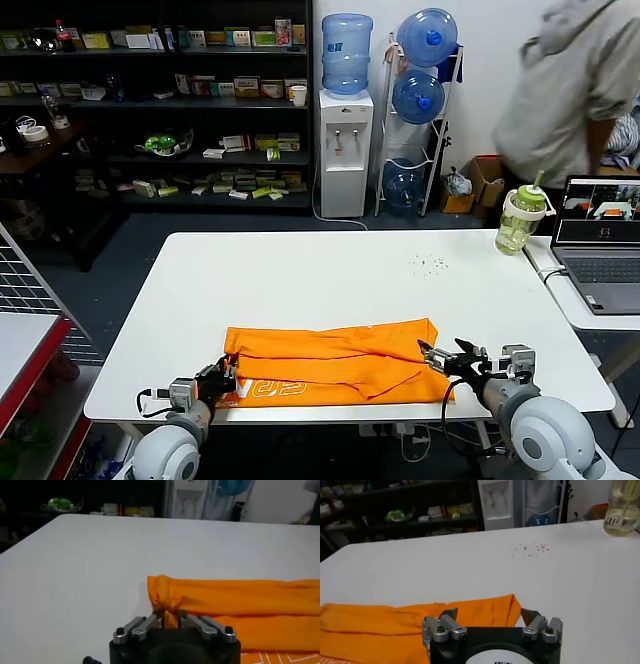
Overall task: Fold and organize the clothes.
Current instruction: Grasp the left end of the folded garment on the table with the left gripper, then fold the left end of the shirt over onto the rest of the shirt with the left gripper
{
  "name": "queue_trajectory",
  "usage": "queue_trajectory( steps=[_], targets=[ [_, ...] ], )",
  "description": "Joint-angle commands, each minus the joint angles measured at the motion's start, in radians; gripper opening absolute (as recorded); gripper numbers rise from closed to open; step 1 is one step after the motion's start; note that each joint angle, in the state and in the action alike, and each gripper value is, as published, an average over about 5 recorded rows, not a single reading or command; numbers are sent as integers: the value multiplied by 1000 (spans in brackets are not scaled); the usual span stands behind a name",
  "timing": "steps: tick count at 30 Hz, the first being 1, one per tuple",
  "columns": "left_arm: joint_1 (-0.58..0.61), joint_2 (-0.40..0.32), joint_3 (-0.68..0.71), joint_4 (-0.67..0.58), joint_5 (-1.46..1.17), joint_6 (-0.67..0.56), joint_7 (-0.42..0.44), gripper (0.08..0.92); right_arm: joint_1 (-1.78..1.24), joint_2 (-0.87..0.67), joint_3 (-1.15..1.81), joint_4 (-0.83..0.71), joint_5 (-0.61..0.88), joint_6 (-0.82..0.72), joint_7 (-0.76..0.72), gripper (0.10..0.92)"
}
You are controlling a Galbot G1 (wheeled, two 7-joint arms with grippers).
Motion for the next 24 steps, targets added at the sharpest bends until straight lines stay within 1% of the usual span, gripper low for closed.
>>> queue_trajectory(
  steps=[1, 4, 7, 10, 14, 19, 21, 24],
  targets=[
    [1, -12, 2, 14, 10, -18, -4, 187, -4, 2, 2, 0, -1, 1, 1, 823],
    [1, -13, -2, 16, 14, -22, -7, 127, -2, 4, 0, -2, -2, 2, 1, 823],
    [1, -1, -12, 7, 14, -23, -10, 116, 6, 6, -5, -4, -2, 3, 3, 823],
    [-1, 31, -33, -13, 10, -21, -12, 116, 20, 9, -15, -7, -2, 3, 5, 823],
    [-2, 113, -86, -28, -8, -19, -11, 116, 49, 15, -37, -14, -3, 3, 10, 823],
    [20, 266, -176, -8, -76, -16, -6, 116, 97, 27, -76, -28, -3, 5, 11, 823],
    [35, 321, -213, 27, -104, -17, 1, 116, 117, 33, -94, -36, -4, 6, 10, 823],
    [47, 385, -250, 119, -115, -34, 20, 116, 140, 45, -117, -49, -9, 9, 3, 823]
  ],
)
